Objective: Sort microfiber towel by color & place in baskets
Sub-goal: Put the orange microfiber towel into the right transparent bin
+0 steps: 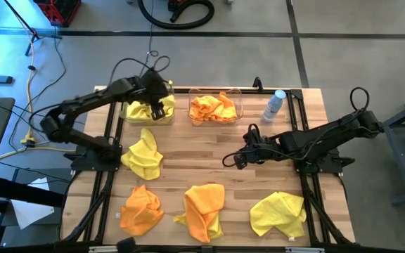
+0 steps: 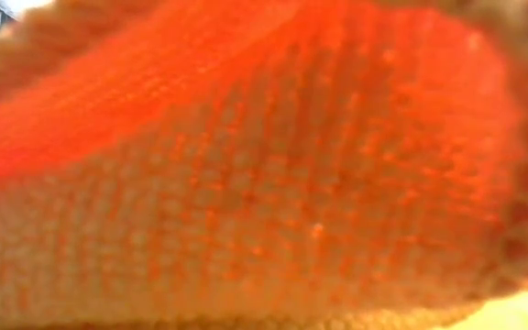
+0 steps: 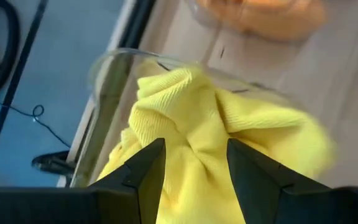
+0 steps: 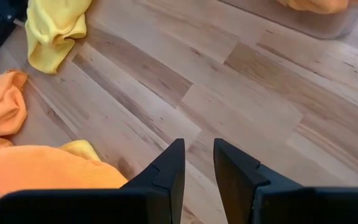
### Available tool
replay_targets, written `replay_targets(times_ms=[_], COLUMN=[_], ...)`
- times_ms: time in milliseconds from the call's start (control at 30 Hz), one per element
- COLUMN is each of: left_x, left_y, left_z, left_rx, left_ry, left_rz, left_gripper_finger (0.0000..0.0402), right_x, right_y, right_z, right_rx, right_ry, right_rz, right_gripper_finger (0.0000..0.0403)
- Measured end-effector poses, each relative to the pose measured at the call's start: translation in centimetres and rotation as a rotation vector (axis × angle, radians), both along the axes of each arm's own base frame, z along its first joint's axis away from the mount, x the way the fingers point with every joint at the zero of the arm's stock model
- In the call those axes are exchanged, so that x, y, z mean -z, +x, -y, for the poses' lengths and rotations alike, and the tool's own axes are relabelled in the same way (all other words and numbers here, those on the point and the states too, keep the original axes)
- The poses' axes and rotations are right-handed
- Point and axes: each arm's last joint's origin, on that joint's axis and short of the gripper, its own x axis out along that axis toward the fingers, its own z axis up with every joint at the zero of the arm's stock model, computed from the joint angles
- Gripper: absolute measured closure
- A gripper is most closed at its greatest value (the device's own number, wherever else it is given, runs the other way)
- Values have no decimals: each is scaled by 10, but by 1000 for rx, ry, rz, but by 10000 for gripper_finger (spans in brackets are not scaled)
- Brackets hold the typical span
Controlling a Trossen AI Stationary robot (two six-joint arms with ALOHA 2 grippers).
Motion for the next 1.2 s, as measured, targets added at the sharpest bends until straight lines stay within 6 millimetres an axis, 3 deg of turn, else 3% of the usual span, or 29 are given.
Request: replay_targets(times_ms=[300, 467, 633, 800, 1000, 1200], left_x=[-43, -47, -41, -36, -24, 15], left_y=[-10, 8, 26, 34, 40, 26], left_z=[47, 89, 134, 165, 185, 189], left_rx=[-268, -192, -120, -51, 94, 144], left_ry=[-210, -289, -281, -307, -233, -239], left_rz=[392, 422, 383, 360, 343, 358], left_gripper_finger=[244, 244, 244, 243, 243, 243], right_x=[0, -3, -9, -18, -51, -72], right_y=[0, 5, 17, 28, 48, 86], right_z=[0, -3, -9, -12, -27, -47], right_rx=[-34, -207, -381, -457, -466, -403], right_ry=[-11, -51, -187, -237, -253, -223], right_rz=[-6, 3, 95, 208, 202, 4], right_gripper_finger=[325, 323, 298, 239, 198, 196])
